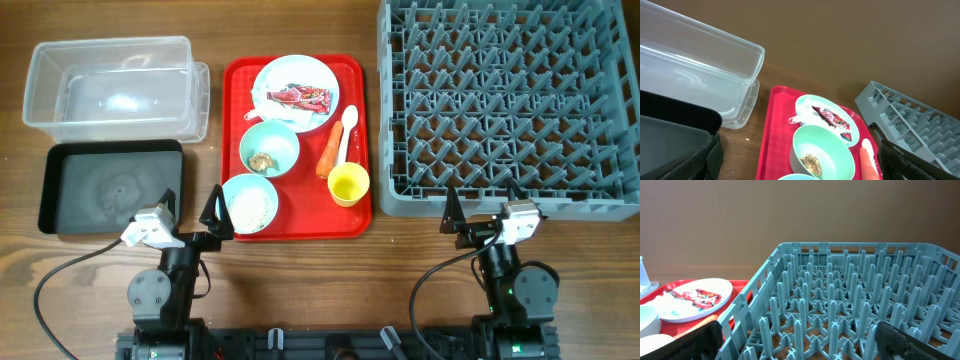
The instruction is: Sort waste into correct bins and load items into the dishwasher rack
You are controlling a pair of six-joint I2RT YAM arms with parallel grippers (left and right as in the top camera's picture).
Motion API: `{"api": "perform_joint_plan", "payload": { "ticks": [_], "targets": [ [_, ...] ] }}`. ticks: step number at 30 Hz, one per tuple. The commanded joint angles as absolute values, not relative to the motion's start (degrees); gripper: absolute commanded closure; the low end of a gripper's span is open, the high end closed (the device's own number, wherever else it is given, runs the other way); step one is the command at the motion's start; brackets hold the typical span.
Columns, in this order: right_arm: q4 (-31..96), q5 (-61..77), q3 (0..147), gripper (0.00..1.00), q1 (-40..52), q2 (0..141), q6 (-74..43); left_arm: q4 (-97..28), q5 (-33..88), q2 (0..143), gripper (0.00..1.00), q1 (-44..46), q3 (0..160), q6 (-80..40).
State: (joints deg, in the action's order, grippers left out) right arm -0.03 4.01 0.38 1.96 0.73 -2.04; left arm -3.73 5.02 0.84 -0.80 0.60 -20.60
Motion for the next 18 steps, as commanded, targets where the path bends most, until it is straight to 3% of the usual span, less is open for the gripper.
{"api": "perform_joint_plan", "payload": {
  "ticks": [1, 18],
  "targets": [
    [-0.2, 3.4, 0.3, 0.0, 2.1, 0.3, -1.5, -4.1, 4.5, 0.4, 0.0, -0.6, 0.3, -19.7],
    [-0.9, 7.1, 0.3, 0.0, 2.1, 1.3, -2.2, -3.4, 4.5, 0.4, 0.0, -0.6, 0.3, -19.7]
  ]
}}
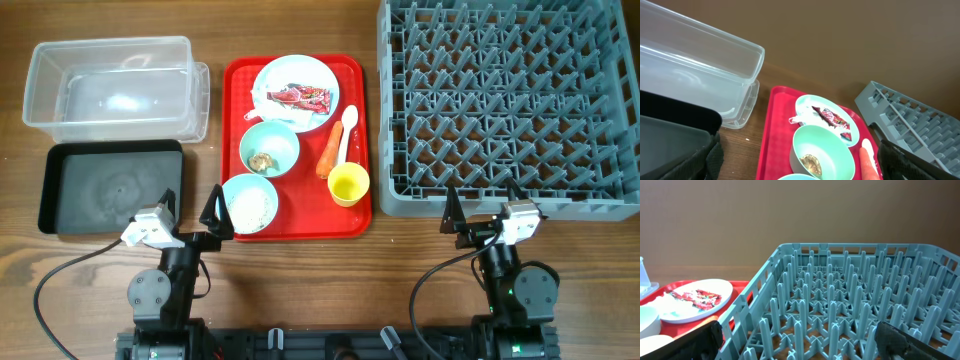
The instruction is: Sort waste into correct bins and load items into the dishwasher rack
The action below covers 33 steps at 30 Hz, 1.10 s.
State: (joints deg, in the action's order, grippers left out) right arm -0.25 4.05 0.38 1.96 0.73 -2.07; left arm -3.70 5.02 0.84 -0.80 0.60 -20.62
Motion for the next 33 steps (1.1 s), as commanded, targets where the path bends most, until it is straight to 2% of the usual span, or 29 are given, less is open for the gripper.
{"api": "perform_joint_plan", "payload": {
  "ticks": [1, 3, 7, 11, 14, 17, 19, 22, 24, 30, 33],
  "targets": [
    [-2.2, 10.3, 0.3, 0.0, 2.1, 1.3, -2.6, -2.4, 4.5, 0.4, 0.0, -0.6, 0.3, -19.8],
    [-7.4, 12.1, 2.6, 0.0, 2.1, 1.3, -7.0, 2.4, 6.0, 0.4, 0.0, -0.6, 3.3, -19.9],
    [-6.3, 12.1, 15.2, 0.0, 2.1, 5.7, 0.0, 2.4, 5.3, 5.2, 0.0, -0.6, 17.9, -19.6],
    [-5.1, 12.7, 31.0, 0.0, 2.1, 18.3, 2.6, -2.1, 5.7, 20.5, 0.0, -0.6, 36.1, -15.1],
    [7.0, 15.8, 44.7, 0.0, 2.1, 30.0, 3.7, -9.0, 8.4, 36.4, 0.0, -0.6, 51.2, -15.2],
    [27.1, 15.8, 62.2, 0.0, 2.1, 43.7, 4.5, -24.0, 10.7, 57.2, 0.0, 0.5, 73.6, -15.1],
    [35.1, 15.8, 69.0, 0.0, 2.1, 49.7, 4.4, -33.6, 10.4, 67.9, 0.0, 3.0, 86.5, -11.7],
    [44.0, 18.1, 75.3, 0.0, 2.1, 58.2, 4.4, -54.3, 0.7, 90.6, 0.0, 10.3, 112.4, -10.2],
    [45.9, 18.8, 75.4, 0.0, 2.1, 61.5, 3.5, -62.1, -4.6, 103.4, 0.0, 14.2, 123.0, -10.2],
    [49.7, 27.1, 75.4, 0.0, 2.1, 68.8, 2.4, -58.8, -0.8, 125.7, 0.0, 19.4, 123.5, -10.7],
    [53.0, 27.1, 75.4, 0.0, 2.1, 71.7, 2.4, -56.8, -1.4, 131.9, 0.0, 19.4, 123.5, -24.3]
  ]
}}
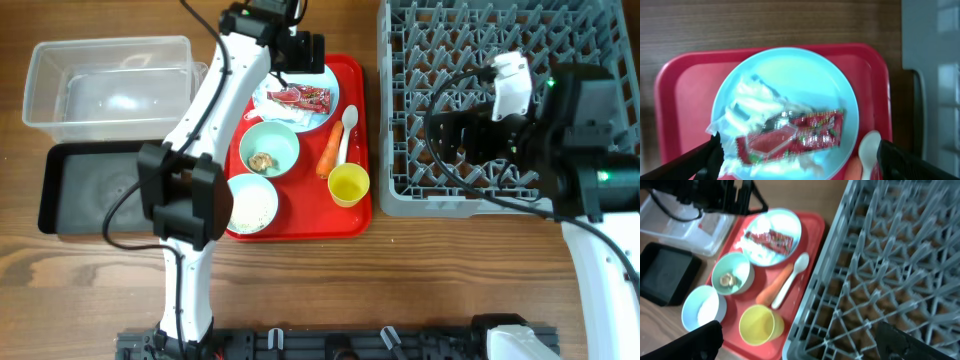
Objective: Sort waste into correct bins and load items into the dishwasher rack
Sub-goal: 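Reach the left gripper to the white plate and grasp the tissue and wrapper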
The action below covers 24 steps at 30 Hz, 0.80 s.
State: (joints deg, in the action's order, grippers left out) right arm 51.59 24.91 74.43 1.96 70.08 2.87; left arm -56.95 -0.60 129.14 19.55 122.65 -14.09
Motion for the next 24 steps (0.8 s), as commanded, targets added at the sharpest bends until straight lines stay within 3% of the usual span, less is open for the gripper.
{"api": "perform_joint_plan", "payload": {
  "ticks": [1, 6, 13, 15, 16, 19, 20, 24],
  "targets": [
    [53.7, 27.1, 75.4, 0.0, 2.1, 72.2, 2.4, -56.8, -2.3, 132.5, 0.01, 19.4, 123.4, -28.2],
    [56.4, 27.1, 75.4, 0.0, 2.1, 72.8, 2.1, -58.2, -4.4, 138.1, 0.0, 19.4, 123.2, -46.0],
    [57.7, 27.1, 75.4, 0.0, 2.1, 72.8, 2.2, -57.8, -4.4, 142.3, 0.01, 19.8, 122.8, -47.6],
    [57.7, 27.1, 75.4, 0.0, 2.1, 72.8, 2.2, -57.9, -4.4, 144.1, 0.25, 19.8, 122.7, -47.6],
    [57.8, 27.1, 75.4, 0.0, 2.1, 72.8, 2.1, -57.8, -4.4, 144.7, 0.49, 19.9, 122.7, -47.6],
    [57.9, 27.1, 75.4, 0.0, 2.1, 72.8, 1.3, -57.9, -4.4, 144.9, 0.91, 19.9, 122.7, -47.4],
    [57.9, 27.1, 75.4, 0.0, 2.1, 72.8, 1.3, -57.8, -4.4, 144.6, 0.96, 19.8, 122.8, -46.6],
    [57.9, 27.1, 75.4, 0.0, 2.1, 72.8, 1.3, -57.4, -4.4, 138.3, 0.96, 19.7, 124.7, -38.3]
  ]
}}
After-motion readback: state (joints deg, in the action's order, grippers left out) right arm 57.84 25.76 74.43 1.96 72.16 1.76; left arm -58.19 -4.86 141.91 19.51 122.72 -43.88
